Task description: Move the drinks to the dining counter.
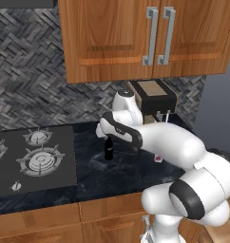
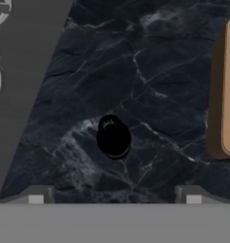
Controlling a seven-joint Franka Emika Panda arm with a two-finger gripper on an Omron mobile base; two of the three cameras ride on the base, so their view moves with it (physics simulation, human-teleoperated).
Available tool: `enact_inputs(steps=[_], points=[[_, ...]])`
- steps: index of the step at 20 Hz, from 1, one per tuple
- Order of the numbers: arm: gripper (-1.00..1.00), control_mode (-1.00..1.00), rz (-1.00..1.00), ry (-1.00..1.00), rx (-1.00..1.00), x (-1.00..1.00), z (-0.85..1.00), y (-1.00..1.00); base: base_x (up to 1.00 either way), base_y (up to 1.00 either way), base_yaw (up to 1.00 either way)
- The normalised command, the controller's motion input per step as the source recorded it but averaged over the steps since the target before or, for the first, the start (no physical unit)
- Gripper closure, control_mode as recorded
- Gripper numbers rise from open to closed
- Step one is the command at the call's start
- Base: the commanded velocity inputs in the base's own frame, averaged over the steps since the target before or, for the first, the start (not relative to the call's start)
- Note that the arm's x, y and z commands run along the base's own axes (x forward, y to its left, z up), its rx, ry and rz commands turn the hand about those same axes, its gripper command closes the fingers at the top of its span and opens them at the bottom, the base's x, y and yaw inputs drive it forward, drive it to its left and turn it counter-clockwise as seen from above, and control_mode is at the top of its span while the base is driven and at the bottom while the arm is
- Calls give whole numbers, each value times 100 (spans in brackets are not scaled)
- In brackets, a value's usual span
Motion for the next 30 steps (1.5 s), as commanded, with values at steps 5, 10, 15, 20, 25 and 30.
enact_inputs(steps=[5, 10, 15, 20, 25, 30], points=[[-100, -100, 0, 0, 0, 11, 0, 5, 0, 0, 0], [-100, -100, 0, 0, 0, 16, 0, 3, 0, 0, 0], [-100, -100, 0, 0, 0, 10, -3, 3, 0, 0, 0], [-100, -100, 0, 0, 0, 6, -1, 3, 0, 0, 0], [-100, -100, 0, 0, 0, 0, 0, 2, 0, 0, 0], [-100, -100, 0, 5, 0, 0, -1, 0, 0, 0, 0]])
